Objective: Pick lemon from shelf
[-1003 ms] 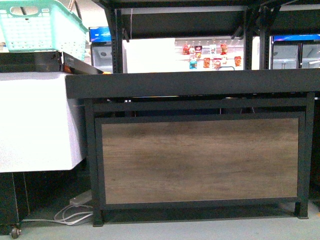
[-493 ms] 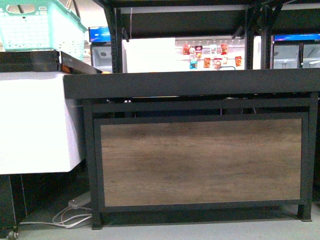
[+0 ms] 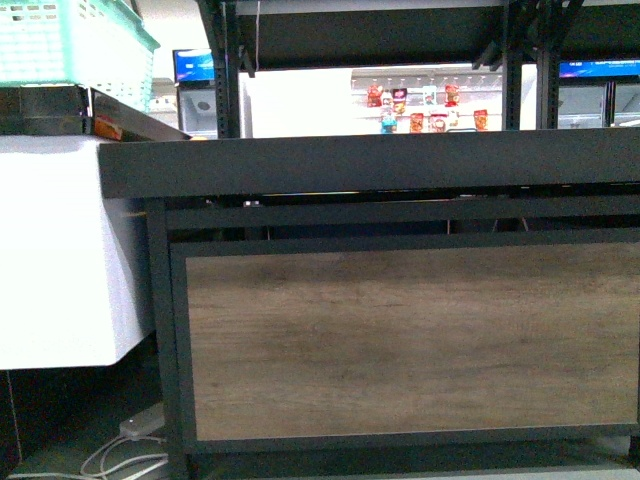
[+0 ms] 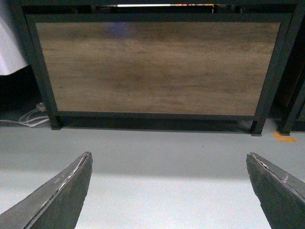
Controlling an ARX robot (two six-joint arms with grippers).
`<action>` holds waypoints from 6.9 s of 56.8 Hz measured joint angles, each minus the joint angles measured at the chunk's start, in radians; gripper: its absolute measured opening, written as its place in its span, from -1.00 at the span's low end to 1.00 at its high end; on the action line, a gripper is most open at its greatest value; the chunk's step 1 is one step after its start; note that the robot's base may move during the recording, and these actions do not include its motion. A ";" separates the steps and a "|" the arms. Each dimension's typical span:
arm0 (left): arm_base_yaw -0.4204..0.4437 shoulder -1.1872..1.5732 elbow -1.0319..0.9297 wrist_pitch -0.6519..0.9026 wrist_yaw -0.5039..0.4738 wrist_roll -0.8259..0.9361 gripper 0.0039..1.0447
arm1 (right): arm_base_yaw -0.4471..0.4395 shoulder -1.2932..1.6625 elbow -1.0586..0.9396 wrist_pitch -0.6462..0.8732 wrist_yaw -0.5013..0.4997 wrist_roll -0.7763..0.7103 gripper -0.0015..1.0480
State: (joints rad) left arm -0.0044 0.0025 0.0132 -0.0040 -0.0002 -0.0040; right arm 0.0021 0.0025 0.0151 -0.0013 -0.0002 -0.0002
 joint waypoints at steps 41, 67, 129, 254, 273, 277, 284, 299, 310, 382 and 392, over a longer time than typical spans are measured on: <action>0.000 0.000 0.000 0.000 0.000 0.000 0.85 | 0.000 0.000 0.000 0.000 0.000 0.000 0.86; 0.000 -0.001 0.000 0.000 0.000 0.000 0.85 | 0.000 0.000 0.000 0.000 0.000 0.000 0.86; 0.000 -0.001 0.000 0.000 0.000 0.000 0.85 | 0.000 0.000 0.000 0.000 0.000 0.000 0.86; 0.000 -0.001 0.000 0.000 0.000 0.000 0.85 | 0.000 0.000 0.000 0.000 0.000 0.000 0.86; 0.272 0.630 0.385 -0.010 0.360 -0.766 0.85 | 0.000 0.000 0.000 0.000 0.000 0.000 0.86; 0.354 0.856 0.547 0.055 0.406 -0.914 0.85 | 0.000 0.000 0.000 0.000 0.000 0.000 0.86; 0.439 1.168 0.809 0.154 0.441 -1.120 0.85 | 0.000 0.000 0.000 0.000 0.000 0.000 0.86; 0.490 1.536 1.095 0.154 0.422 -1.308 0.85 | 0.000 0.000 0.000 0.000 0.000 0.000 0.86; 0.495 1.677 1.229 0.155 0.413 -1.347 0.85 | 0.000 0.000 0.000 0.000 0.000 0.000 0.86; 0.425 1.707 1.351 0.162 0.456 -1.205 -0.71 | 0.000 0.000 0.000 0.000 0.000 0.000 0.86; 0.308 1.551 1.304 0.216 0.552 -1.157 -0.78 | 0.000 0.000 0.000 0.000 0.000 0.000 0.86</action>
State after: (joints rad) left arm 0.3035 1.5536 1.3174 0.2115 0.5514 -1.1614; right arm 0.0021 0.0029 0.0151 -0.0013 -0.0006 0.0002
